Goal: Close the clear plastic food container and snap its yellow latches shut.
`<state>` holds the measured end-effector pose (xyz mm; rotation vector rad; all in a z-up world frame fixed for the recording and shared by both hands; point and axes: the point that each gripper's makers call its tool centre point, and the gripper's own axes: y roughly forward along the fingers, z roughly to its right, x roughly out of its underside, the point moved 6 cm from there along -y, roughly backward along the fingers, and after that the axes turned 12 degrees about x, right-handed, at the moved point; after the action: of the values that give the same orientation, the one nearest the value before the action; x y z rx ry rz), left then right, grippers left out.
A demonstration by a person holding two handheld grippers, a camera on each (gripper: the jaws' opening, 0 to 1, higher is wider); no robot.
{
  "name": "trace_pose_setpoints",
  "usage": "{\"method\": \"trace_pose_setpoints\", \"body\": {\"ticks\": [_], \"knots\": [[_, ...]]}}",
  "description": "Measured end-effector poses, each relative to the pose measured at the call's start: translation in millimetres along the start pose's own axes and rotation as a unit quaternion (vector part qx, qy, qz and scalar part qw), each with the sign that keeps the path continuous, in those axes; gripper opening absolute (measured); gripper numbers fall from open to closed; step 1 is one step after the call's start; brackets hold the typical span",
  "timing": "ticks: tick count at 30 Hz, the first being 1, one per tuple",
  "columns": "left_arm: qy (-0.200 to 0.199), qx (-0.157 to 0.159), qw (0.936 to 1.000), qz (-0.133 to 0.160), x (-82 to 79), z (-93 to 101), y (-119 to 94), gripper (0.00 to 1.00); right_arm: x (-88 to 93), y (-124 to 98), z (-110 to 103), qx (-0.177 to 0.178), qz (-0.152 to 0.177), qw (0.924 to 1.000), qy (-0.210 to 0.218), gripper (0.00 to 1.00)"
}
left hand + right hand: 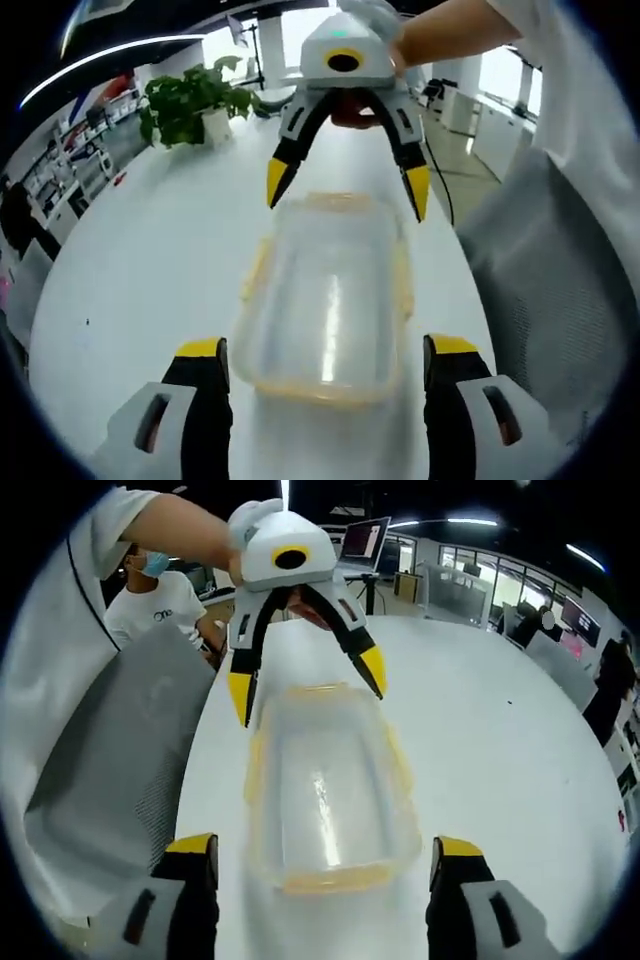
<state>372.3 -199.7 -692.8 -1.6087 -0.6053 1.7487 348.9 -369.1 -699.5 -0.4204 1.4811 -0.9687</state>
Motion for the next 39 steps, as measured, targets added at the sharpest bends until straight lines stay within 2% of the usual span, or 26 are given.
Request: {"method": "trace_pose_setpoints", "body": {"ticks": [8, 11, 14, 26, 32, 39], "knots": [[-0.007, -0.006, 1.0000, 0.003, 4.2, -1.9, 2.7, 0.78, -2.9, 7.7, 1.9, 0.009, 0.006, 0.9999, -0.011, 0.83], [-0.003, -0.005, 1.0000, -0.001, 5.3, -2.2, 3.5, 0.77, -3.3, 8.5, 3.3, 0.010, 0.005, 0.9998, -0.018, 0.76], [0.000, -0.006, 0.9999, -0.009, 10.4, -3.3, 5.7, 0.77, -4.7, 9.0, 2.7, 0.007, 0.012, 0.9997, -0.021, 0.75], [-0.009, -0.013, 0.9998, 0.012, 16.8, 1.0, -0.7, 0.76, -11.6, 14.0, 2.1, -0.002, 0.013, 0.9995, -0.030, 0.74], [-0.016, -0.019, 0.9996, 0.010, 30.9, 5.7, -12.1, 0.76, -24.4, 24.9, -3.7, -0.008, 0.017, 0.9992, -0.035, 0.74], [-0.031, -0.029, 0.9990, 0.012, 57.3, 15.1, -35.0, 0.75, -51.2, 45.7, -16.0, -0.018, 0.022, 0.9985, -0.047, 0.74]]}}
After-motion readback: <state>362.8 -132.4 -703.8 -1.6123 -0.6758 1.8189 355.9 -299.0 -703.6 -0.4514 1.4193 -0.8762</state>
